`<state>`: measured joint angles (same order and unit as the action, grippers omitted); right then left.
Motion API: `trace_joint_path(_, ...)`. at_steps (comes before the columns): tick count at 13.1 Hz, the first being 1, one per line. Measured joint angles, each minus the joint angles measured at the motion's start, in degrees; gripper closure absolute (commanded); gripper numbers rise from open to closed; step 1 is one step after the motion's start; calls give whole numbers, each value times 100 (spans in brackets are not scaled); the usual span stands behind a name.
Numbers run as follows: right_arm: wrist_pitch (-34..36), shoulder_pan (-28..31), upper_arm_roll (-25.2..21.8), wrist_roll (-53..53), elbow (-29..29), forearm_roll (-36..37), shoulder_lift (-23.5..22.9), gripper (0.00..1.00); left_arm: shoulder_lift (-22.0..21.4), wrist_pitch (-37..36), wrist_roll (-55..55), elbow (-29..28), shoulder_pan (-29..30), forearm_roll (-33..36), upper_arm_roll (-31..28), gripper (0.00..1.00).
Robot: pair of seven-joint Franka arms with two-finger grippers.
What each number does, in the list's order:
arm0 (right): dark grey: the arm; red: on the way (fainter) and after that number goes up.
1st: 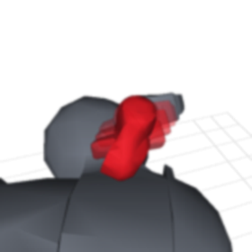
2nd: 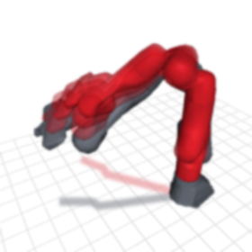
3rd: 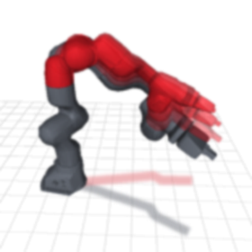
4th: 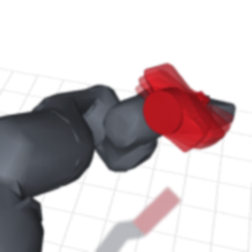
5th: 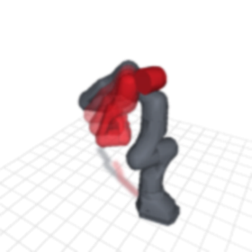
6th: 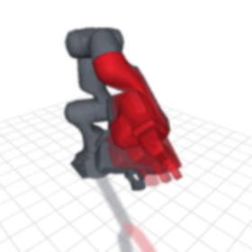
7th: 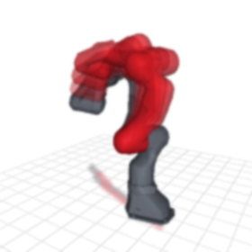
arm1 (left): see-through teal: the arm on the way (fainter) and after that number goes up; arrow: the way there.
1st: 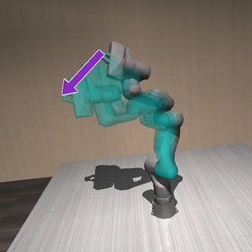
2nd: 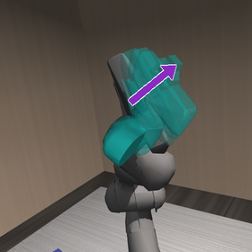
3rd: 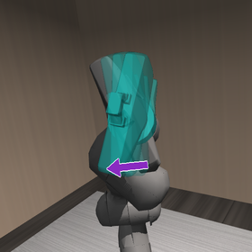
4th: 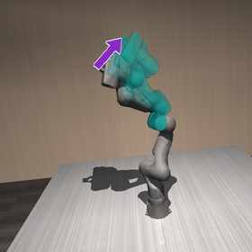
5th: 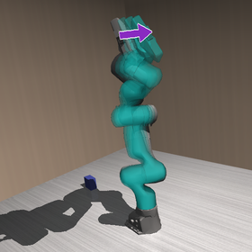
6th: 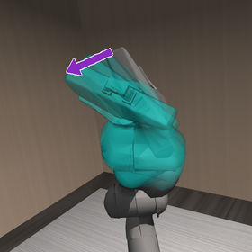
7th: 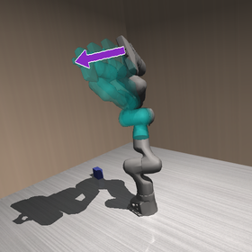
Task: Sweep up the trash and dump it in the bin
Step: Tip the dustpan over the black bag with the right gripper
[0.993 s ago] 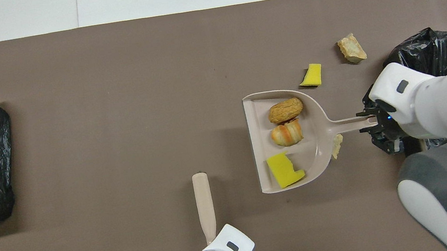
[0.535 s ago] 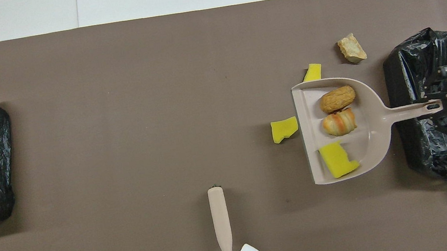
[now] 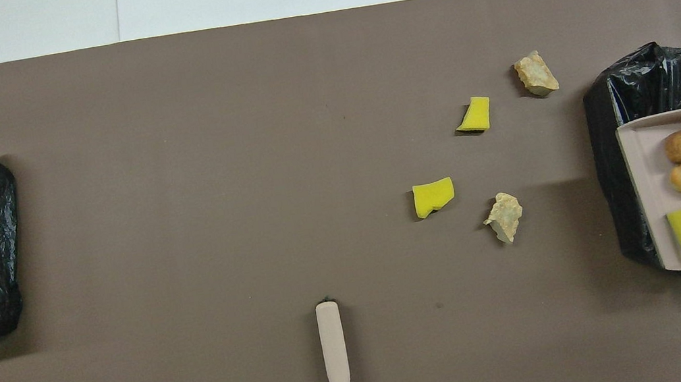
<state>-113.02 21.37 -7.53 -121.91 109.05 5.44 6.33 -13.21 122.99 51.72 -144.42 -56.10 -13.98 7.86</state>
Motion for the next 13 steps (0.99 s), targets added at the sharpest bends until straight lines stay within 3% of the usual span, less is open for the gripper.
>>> trace_joint_path(1, -199, 90, -2, 0, -84, 176, -79, 100, 0, 5, -1, 0, 0, 0, -5, 17)
trace_joint_path(2, -448, 138, -1, 12, -119, 332, -141, 100, 0, 9, -3, 1, 1, 0, -22, 1)
trace_joint_path(6, -880, 127, 51, 1264, -140, 1448, -271, 100, 0, -10, -130, 167, 288, 111, -117, 0)
trace_joint_path(13, -403, -425, 125, 1854, -150, 3309, -286, 100, -55, -1495, -2293, 1756, 2612, 763, -226, 0)
